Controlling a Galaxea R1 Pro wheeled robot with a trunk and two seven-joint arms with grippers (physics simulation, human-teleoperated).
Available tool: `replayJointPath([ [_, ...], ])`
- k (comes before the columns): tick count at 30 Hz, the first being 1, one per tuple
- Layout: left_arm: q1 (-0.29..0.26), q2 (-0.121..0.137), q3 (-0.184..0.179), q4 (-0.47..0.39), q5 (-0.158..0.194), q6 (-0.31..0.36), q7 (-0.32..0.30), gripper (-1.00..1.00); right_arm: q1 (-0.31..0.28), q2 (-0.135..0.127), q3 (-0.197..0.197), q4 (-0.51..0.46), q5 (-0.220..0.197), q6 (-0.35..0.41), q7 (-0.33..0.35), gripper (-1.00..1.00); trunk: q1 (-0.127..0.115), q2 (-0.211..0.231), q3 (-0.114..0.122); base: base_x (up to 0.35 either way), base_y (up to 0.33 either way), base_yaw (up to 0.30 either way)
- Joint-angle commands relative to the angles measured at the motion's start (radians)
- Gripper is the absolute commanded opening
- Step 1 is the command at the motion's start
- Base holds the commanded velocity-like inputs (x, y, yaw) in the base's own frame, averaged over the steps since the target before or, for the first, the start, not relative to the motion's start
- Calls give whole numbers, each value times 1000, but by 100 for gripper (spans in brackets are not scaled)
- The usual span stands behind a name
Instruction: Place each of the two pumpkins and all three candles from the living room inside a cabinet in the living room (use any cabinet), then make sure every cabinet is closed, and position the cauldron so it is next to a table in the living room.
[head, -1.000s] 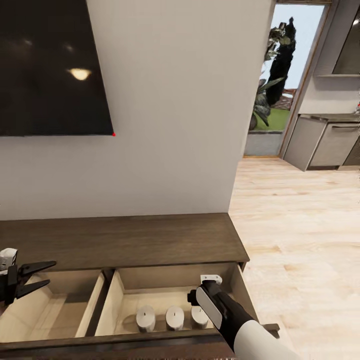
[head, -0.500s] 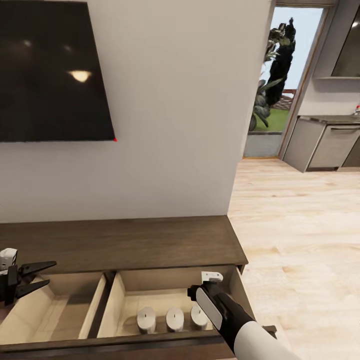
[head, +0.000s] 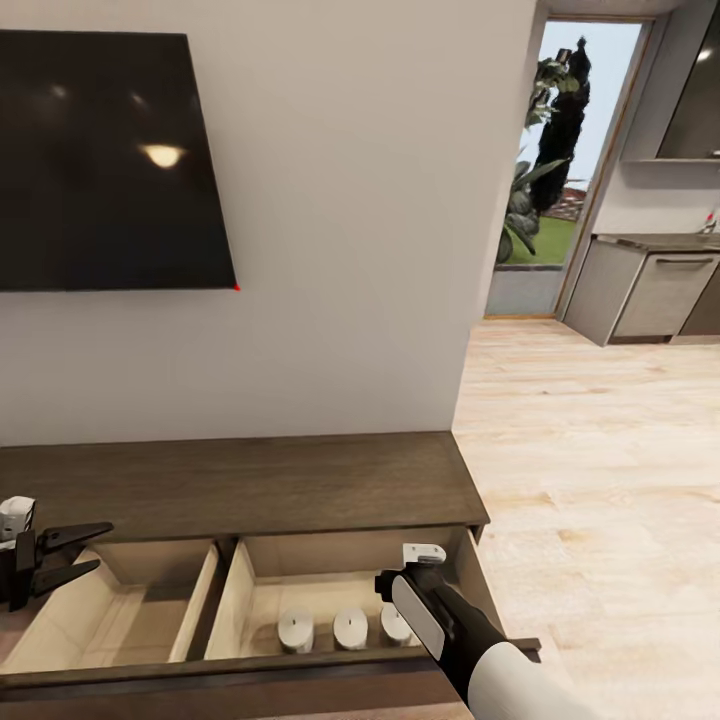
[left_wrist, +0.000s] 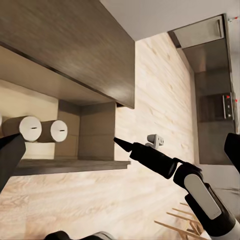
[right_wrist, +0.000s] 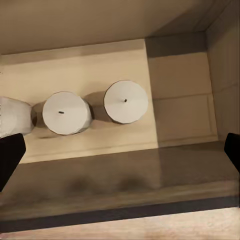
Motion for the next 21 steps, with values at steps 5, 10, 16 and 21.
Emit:
replayJointPath([
  [5, 0, 0, 0, 0, -10, 3, -10, 100, -1, 0, 3, -1, -6, 2, -8, 100, -19, 35, 15, -190, 0, 0],
  [10, 0, 0, 0, 1, -10, 3, -10, 100, -1, 0, 3, -1, -6, 2, -8, 100, -39, 70, 31, -75, 0, 0],
  [16, 0, 0, 0, 0, -10, 3, -10, 100, -1, 0, 3, 0, -6, 2, -8, 100, -62, 112, 49, -85, 0, 0],
  [21, 0, 0, 1, 1, -10, 3, -10, 100, -1, 0, 3, 0, -6, 1, -8, 100, -81, 147, 65, -16, 0, 0],
])
